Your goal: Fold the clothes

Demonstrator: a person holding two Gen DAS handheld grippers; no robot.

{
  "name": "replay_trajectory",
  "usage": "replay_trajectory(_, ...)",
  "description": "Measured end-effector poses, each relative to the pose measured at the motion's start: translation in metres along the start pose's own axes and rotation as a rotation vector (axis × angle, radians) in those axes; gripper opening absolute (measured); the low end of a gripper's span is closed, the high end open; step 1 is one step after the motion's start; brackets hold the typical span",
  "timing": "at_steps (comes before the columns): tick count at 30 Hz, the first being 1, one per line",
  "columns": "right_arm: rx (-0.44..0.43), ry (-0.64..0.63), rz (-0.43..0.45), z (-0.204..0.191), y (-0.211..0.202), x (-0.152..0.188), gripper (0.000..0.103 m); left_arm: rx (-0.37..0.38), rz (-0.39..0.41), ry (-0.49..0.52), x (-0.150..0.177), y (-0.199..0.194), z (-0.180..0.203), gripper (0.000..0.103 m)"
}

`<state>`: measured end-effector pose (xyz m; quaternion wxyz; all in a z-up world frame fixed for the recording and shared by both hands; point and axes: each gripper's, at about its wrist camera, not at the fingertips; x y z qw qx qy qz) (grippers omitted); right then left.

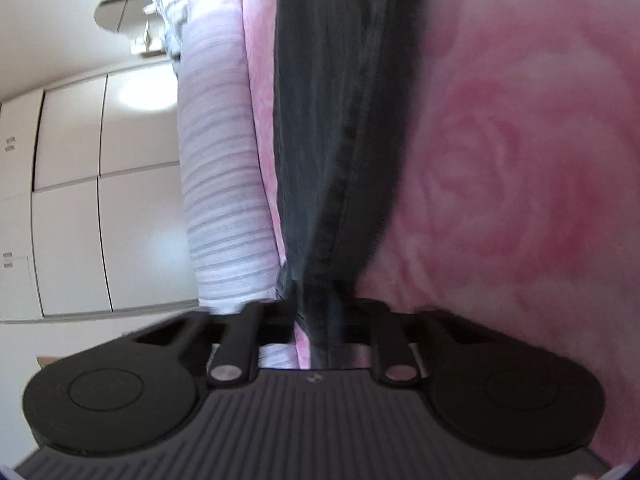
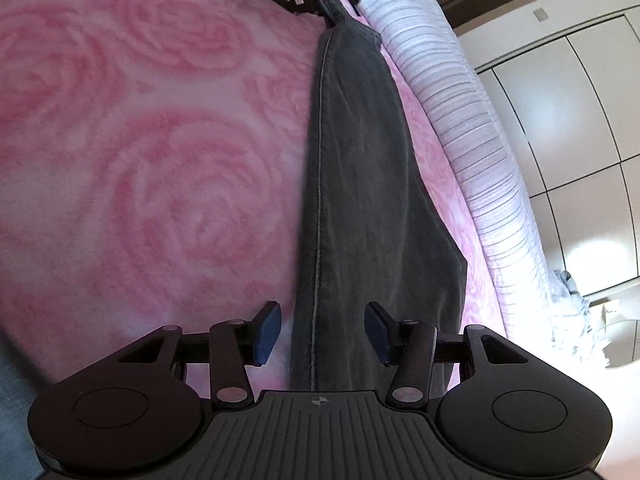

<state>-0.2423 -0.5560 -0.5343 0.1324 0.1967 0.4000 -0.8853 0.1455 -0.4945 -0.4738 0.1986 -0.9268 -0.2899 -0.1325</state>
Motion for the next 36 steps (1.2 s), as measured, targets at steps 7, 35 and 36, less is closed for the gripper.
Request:
replay_trajectory(7,-0.005,0.003,0.012,-0.003,-0.013,-0.007,0.001,0.008,-0.057,-0.066,0.032,-0.048,-0.013,0.001)
replay_trajectory(35,0.016,-0.06,0.011,-0.044,-0.034,-0.004,0.031,0.132,-0.1,-0.142,0.066,-0.131,0.03,0.023)
replay_trajectory(36,0.009,-0.052,0.011,-0.042,-0.033,-0.005,0.031,0.146,-0.102,-0.135,0.066,-0.125,0.028,0.011)
Point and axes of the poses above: each gripper's, at about its wrist camera, not at the fingertips, and y roughly the way its jaws point, z to its right, x to its underside, and after that the axes turned 13 degrees about y, right-handed
